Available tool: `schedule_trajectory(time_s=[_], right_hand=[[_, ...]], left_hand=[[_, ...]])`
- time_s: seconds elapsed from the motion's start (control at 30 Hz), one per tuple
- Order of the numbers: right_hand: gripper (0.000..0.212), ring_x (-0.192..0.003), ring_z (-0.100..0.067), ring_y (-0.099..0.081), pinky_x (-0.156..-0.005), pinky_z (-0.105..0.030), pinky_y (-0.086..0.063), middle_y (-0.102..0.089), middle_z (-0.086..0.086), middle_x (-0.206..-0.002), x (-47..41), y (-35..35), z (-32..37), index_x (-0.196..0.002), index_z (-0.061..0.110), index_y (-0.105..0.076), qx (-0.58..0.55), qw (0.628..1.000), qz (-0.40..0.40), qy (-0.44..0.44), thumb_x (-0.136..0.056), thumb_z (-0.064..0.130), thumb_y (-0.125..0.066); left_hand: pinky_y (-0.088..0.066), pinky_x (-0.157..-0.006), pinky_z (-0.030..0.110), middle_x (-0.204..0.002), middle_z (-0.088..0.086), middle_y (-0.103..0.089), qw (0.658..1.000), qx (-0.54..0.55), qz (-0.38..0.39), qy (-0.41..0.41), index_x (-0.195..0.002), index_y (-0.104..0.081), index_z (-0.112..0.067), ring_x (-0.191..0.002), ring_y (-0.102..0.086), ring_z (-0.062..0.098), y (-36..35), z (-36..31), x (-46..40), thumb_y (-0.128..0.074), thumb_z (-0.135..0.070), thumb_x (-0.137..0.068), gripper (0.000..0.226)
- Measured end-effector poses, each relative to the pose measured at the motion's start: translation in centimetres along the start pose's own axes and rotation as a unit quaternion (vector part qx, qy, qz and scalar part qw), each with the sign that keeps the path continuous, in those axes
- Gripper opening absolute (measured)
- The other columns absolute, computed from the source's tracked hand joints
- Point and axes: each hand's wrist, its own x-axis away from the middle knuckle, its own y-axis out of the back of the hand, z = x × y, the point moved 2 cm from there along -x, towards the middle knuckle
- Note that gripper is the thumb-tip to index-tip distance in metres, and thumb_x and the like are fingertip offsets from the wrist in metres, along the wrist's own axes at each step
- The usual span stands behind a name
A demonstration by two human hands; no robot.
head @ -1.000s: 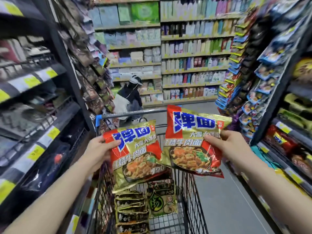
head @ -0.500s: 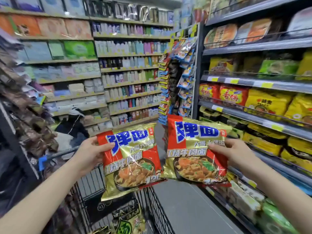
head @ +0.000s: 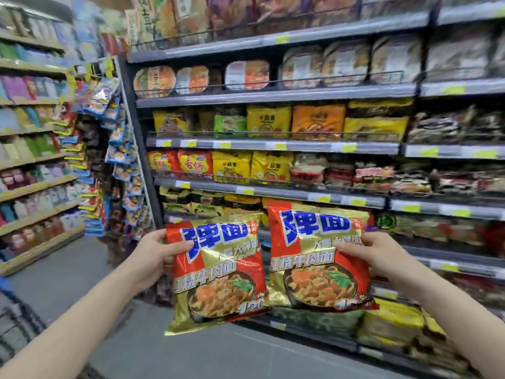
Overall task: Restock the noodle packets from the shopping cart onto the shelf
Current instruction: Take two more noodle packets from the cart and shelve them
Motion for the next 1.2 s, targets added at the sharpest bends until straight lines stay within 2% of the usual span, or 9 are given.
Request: schedule_trajectory(time_s=[0.17,0.27,0.4,0.43,0.6,0.67,0.77,0.9,1.2], right_hand=[[0.014,-0.060,-0.013,-0.069,-0.057,-0.024,-0.049,-0.074,0.000,-0.066,5.7,9.4,-2.4,-0.084,0.013,-0.067,0.015,0.995,-0.100,-0.029,-0.084,0.026,-0.068],[0.019,-0.071,-0.019,-0.072,-0.067,-0.031,-0.054,-0.076,-0.003,-0.076,9.3,14.3,-3.7,-0.092,0.014,-0.068,0.022,0.987,-0.152,-0.052,-0.082,0.030,-0.069],[0.038,-0.075,-0.017,-0.073,-0.065,-0.028,-0.054,-0.076,-0.003,-0.093,13.9,20.8,-5.6,-0.107,0.008,-0.066,0.018,0.975,-0.209,-0.071,-0.079,0.032,-0.073],[0.044,-0.078,-0.018,-0.073,-0.066,-0.030,-0.054,-0.075,-0.004,-0.097,15.0,22.5,-6.1,-0.110,0.007,-0.065,0.024,0.971,-0.223,-0.080,-0.077,0.035,-0.074],[0.034,-0.065,-0.022,-0.067,-0.057,-0.028,-0.050,-0.073,-0.011,-0.074,20.2,29.2,-7.8,-0.091,0.001,-0.064,0.039,0.954,-0.281,-0.095,-0.079,0.031,-0.072],[0.039,-0.071,-0.029,-0.069,-0.066,-0.038,-0.051,-0.073,-0.018,-0.082,21.6,31.7,-8.5,-0.091,-0.001,-0.063,0.049,0.948,-0.300,-0.099,-0.077,0.033,-0.073],[0.036,-0.080,-0.039,-0.071,-0.074,-0.049,-0.056,-0.074,-0.019,-0.084,23.3,35.0,-9.3,-0.091,0.002,-0.065,0.064,0.940,-0.314,-0.113,-0.079,0.035,-0.072],[0.036,-0.083,-0.041,-0.069,-0.074,-0.048,-0.056,-0.073,-0.020,-0.086,24.2,38.6,-10.4,-0.090,0.001,-0.064,0.069,0.937,-0.325,-0.113,-0.080,0.034,-0.071],[0.030,-0.069,-0.031,-0.069,-0.070,-0.044,-0.056,-0.074,-0.018,-0.080,22.0,44.2,-13.6,-0.091,0.002,-0.067,0.031,0.941,-0.314,-0.120,-0.080,0.030,-0.071]], left_hand=[[-0.054,-0.073,0.043,-0.079,0.011,-0.075,0.993,-0.024,0.112,-0.003,-0.097,-0.059,-0.007,-0.069,-0.070,0.025,-11.8,-0.3,-2.5,-0.069,-0.004,-0.077,0.023],[-0.057,-0.062,0.037,-0.078,0.009,-0.075,0.985,-0.025,0.170,-0.002,-0.098,-0.058,-0.009,-0.065,-0.071,0.022,-18.5,-0.3,-2.9,-0.070,-0.007,-0.077,0.024],[-0.058,-0.061,0.035,-0.080,0.010,-0.075,0.970,-0.026,0.240,-0.001,-0.102,-0.058,-0.007,-0.067,-0.071,0.022,-27.5,0.0,-2.2,-0.071,-0.007,-0.075,0.030],[-0.057,-0.059,0.034,-0.082,0.010,-0.075,0.966,-0.025,0.258,0.000,-0.104,-0.057,-0.006,-0.069,-0.071,0.023,-29.6,0.0,-1.9,-0.073,-0.009,-0.072,0.036],[-0.057,-0.076,0.046,-0.095,0.017,-0.073,0.942,-0.031,0.334,0.008,-0.107,-0.057,-0.004,-0.084,-0.071,0.034,-39.4,-0.5,0.1,-0.095,-0.031,-0.029,0.091],[-0.056,-0.077,0.047,-0.098,0.018,-0.072,0.939,-0.033,0.343,0.005,-0.109,-0.056,-0.002,-0.086,-0.070,0.034,-42.8,-0.5,0.9,-0.089,-0.023,-0.045,0.075],[-0.057,-0.065,0.039,-0.094,0.014,-0.072,0.939,-0.023,0.342,0.006,-0.107,-0.055,-0.004,-0.081,-0.071,0.029,-47.2,-0.2,2.1,-0.076,-0.012,-0.058,0.054],[-0.055,-0.069,0.039,-0.096,0.015,-0.070,0.940,-0.019,0.342,0.003,-0.103,-0.055,-0.005,-0.085,-0.069,0.030,-51.5,0.2,3.1,-0.073,-0.007,-0.068,0.039],[-0.055,-0.074,0.041,-0.094,0.012,-0.070,0.945,-0.029,0.325,0.011,-0.099,-0.055,-0.008,-0.087,-0.069,0.029,-57.0,0.8,2.2,-0.070,-0.004,-0.075,0.029]])
